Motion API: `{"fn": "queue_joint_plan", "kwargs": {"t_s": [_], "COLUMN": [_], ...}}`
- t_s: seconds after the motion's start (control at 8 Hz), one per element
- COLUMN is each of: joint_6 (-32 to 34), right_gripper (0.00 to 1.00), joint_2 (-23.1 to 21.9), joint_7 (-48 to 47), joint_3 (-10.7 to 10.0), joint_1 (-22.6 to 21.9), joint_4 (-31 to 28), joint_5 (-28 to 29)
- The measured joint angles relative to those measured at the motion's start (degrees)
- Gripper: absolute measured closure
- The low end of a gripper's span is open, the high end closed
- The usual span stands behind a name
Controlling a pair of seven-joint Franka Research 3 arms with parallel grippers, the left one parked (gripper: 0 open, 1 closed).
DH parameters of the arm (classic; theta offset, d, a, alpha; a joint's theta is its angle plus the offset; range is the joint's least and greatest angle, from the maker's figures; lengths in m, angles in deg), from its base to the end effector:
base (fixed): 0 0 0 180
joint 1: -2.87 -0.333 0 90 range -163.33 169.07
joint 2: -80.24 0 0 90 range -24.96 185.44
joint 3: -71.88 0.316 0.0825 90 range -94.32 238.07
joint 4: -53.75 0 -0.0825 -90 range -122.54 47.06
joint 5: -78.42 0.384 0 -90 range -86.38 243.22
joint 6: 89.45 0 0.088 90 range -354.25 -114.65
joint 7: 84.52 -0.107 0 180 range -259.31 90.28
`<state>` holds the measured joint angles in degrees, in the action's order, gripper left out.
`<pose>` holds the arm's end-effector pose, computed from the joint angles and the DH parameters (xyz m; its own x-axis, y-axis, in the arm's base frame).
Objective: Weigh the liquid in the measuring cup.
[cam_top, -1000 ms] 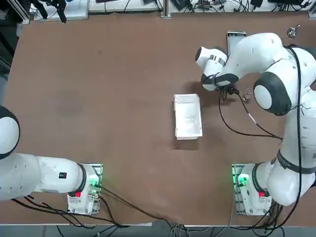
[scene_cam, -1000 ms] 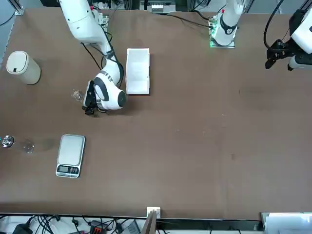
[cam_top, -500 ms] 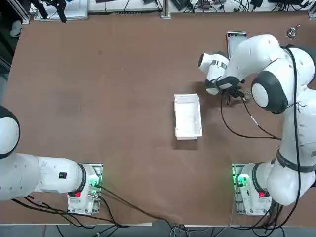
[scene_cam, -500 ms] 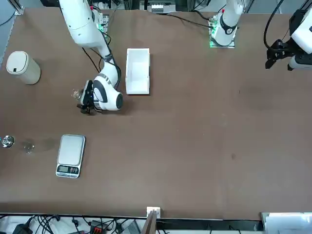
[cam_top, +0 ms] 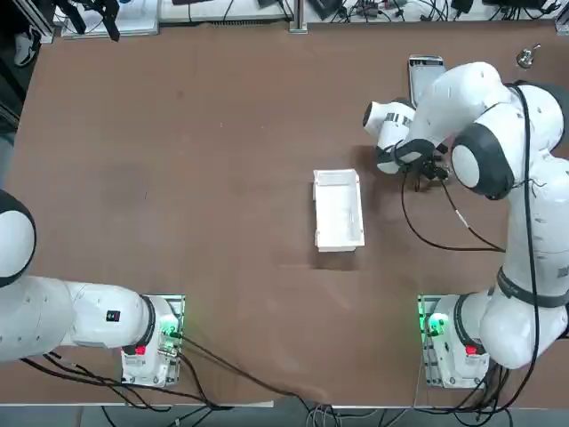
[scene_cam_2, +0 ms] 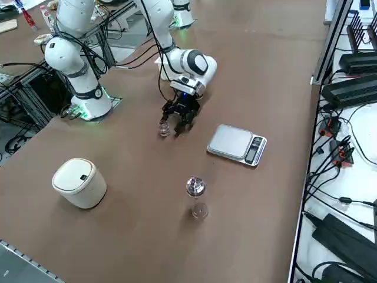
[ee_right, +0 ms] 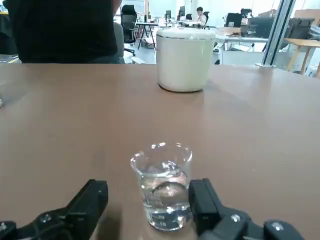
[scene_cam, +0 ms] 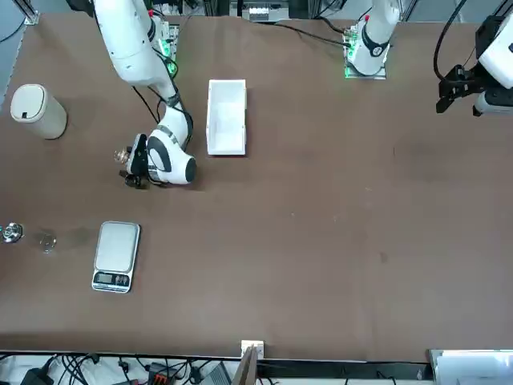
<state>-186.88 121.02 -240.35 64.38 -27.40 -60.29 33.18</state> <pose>0.4827 0.1241 0.0948 -0.0606 -0.3504 0.9346 -0.9744 0.2238 0.0207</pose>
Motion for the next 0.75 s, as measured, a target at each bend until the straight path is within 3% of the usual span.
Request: {"fn": "queue_joint_plan", "kwargs": {"t_s": [0.75], "joint_6": [0.06], "right_gripper": [0.03], "joint_2": [0.27], "joint_7": [-0.17], "joint_3": [-0.02], "joint_1": [0.74], "joint_4": [-0.76], "joint_5": [-0.26]}}
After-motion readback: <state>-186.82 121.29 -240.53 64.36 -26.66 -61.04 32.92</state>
